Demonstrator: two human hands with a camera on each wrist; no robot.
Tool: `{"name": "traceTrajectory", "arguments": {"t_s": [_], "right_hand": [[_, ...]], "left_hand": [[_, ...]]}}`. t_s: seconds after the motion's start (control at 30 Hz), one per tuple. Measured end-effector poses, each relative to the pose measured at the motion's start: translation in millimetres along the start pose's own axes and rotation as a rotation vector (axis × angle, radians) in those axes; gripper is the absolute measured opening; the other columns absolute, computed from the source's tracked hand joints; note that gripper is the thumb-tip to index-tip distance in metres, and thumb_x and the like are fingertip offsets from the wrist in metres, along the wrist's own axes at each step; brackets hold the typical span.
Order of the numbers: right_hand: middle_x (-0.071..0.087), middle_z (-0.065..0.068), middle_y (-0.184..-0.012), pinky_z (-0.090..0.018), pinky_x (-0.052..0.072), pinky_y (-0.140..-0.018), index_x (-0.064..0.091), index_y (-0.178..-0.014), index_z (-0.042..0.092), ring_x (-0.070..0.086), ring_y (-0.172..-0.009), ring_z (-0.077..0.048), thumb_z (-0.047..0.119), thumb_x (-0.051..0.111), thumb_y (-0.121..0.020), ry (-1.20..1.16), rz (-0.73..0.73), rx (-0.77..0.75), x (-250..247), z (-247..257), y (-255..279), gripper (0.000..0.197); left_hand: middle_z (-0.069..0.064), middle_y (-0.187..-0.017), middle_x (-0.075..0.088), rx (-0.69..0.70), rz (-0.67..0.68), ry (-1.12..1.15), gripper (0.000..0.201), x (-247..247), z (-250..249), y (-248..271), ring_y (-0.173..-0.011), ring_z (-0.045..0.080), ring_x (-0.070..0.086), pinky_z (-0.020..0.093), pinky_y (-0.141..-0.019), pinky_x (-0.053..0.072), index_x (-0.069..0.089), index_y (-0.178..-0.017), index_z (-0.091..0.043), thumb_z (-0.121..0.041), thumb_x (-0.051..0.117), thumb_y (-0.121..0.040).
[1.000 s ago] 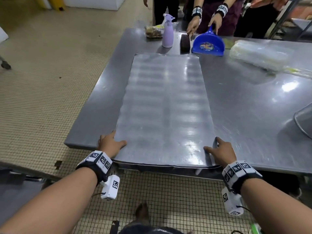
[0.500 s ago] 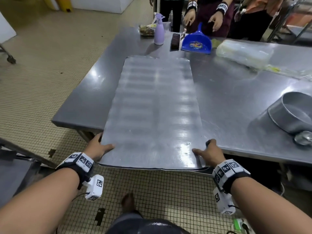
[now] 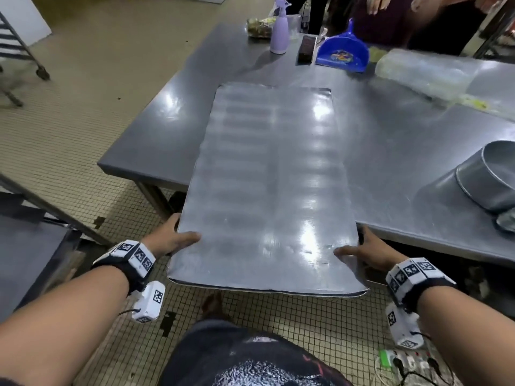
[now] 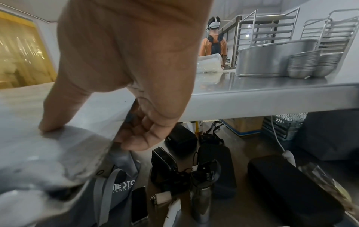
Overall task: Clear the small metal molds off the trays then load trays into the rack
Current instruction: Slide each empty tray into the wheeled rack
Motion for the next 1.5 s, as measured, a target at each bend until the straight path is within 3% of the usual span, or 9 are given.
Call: {"name": "traceTrajectory", "arguments": {"t_s": [0.07, 0.13, 0.3, 0.53, 0.7, 0.83, 1.07, 1.2, 1.5], "right_hand": [[0.062, -0.003, -0.126, -0.04, 0.051, -0.096, 0.043, -0.14, 0.015, 0.063, -0.109, -0.022, 0.07, 0.083, -0.052, -0.065, -0.1, 0.024, 3, 0, -6, 0.111], [0.063, -0.008, -0.126, -0.043, 0.05, -0.098, 0.05, -0.133, 0.011, 0.062, -0.111, -0.026, 0.08, 0.07, -0.059, -0.062, -0.225, 0.044, 5, 2, -12, 0.104], [0.066, -0.013, -0.116, -0.036, 0.044, -0.087, 0.062, -0.119, 0.006, 0.061, -0.105, -0.029, 0.058, 0.054, -0.093, -0.027, -0.441, 0.056, 14, 5, -20, 0.059], [0.054, -0.004, -0.098, -0.035, 0.038, -0.08, 0.055, -0.099, 0.016, 0.05, -0.09, -0.02, 0.069, 0.047, -0.083, 0.008, -0.475, 0.061, 15, 4, -26, 0.056], [0.048, -0.013, -0.147, -0.043, 0.038, -0.105, 0.042, -0.144, 0.01, 0.048, -0.132, -0.031, 0.056, 0.051, -0.095, -0.05, -0.41, 0.051, 13, 14, -22, 0.067], [0.041, -0.013, -0.153, -0.044, 0.035, -0.109, 0.036, -0.148, 0.01, 0.042, -0.138, -0.031, 0.052, 0.049, -0.098, -0.088, -0.386, 0.023, 10, 14, -18, 0.067], [0.055, -0.008, -0.131, -0.032, 0.034, -0.091, 0.044, -0.14, 0.005, 0.052, -0.115, -0.025, 0.04, 0.052, -0.1, -0.239, -0.415, -0.033, 3, 19, -8, 0.054], [0.055, -0.003, -0.076, -0.04, 0.038, -0.068, 0.057, -0.089, 0.014, 0.047, -0.074, -0.022, 0.046, 0.058, -0.084, -0.376, -0.414, -0.077, -9, 27, -7, 0.032], [0.076, -0.003, -0.097, -0.048, 0.059, -0.085, 0.065, -0.106, 0.018, 0.073, -0.089, -0.024, 0.062, 0.074, -0.074, -0.309, -0.383, -0.202, -45, 53, -3, 0.055]], "left_hand": [[0.001, -0.122, 0.065, -0.021, -0.086, -0.027, 0.115, -1, -2, -3, -0.109, 0.022, 0.066, 0.051, -0.096, 0.054, 0.042, -0.14, -0.022, -0.075, 0.084, -0.048], [0.005, -0.122, 0.066, -0.018, -0.154, -0.021, 0.084, -1, -9, -9, -0.104, 0.023, 0.068, 0.05, -0.093, 0.056, 0.044, -0.14, -0.021, -0.058, 0.08, -0.073], [0.004, -0.112, 0.067, 0.018, -0.281, -0.091, 0.04, 8, -29, -27, -0.097, 0.022, 0.065, 0.03, -0.073, 0.047, 0.053, -0.129, -0.016, -0.04, 0.059, -0.098], [0.003, -0.114, 0.063, 0.027, -0.276, -0.102, 0.035, 10, -29, -38, -0.103, 0.025, 0.063, 0.042, -0.091, 0.05, 0.051, -0.124, -0.017, -0.041, 0.056, -0.1], [0.004, -0.119, 0.066, 0.021, -0.123, -0.132, 0.048, -10, -32, -32, -0.109, 0.025, 0.066, 0.049, -0.097, 0.053, 0.048, -0.128, -0.02, -0.051, 0.061, -0.093], [0.003, -0.112, 0.071, -0.015, 0.004, -0.106, 0.04, -17, -39, -21, -0.099, 0.019, 0.071, 0.041, -0.085, 0.058, 0.046, -0.132, -0.024, -0.038, 0.06, -0.098], [0.0, -0.102, 0.071, 0.094, -0.329, 0.029, 0.032, 12, -38, -5, -0.09, 0.019, 0.071, 0.043, -0.081, 0.059, 0.055, -0.117, -0.021, -0.039, 0.066, -0.094], [-0.003, -0.099, 0.069, 0.127, -0.4, 0.035, 0.032, 16, -52, 0, -0.088, 0.018, 0.069, 0.035, -0.073, 0.056, 0.056, -0.112, -0.018, -0.041, 0.068, -0.093], [0.0, -0.09, 0.07, 0.225, -0.433, 0.144, 0.015, 12, -95, 12, -0.076, 0.015, 0.067, 0.031, -0.071, 0.054, 0.063, -0.101, -0.012, -0.021, 0.07, -0.093]]}}
Point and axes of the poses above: each hand's wrist, its own y-axis away from the middle knuckle, its own x-axis out of the palm, z = x × y, the point moved 2 cm from there along -y, towards the middle knuckle
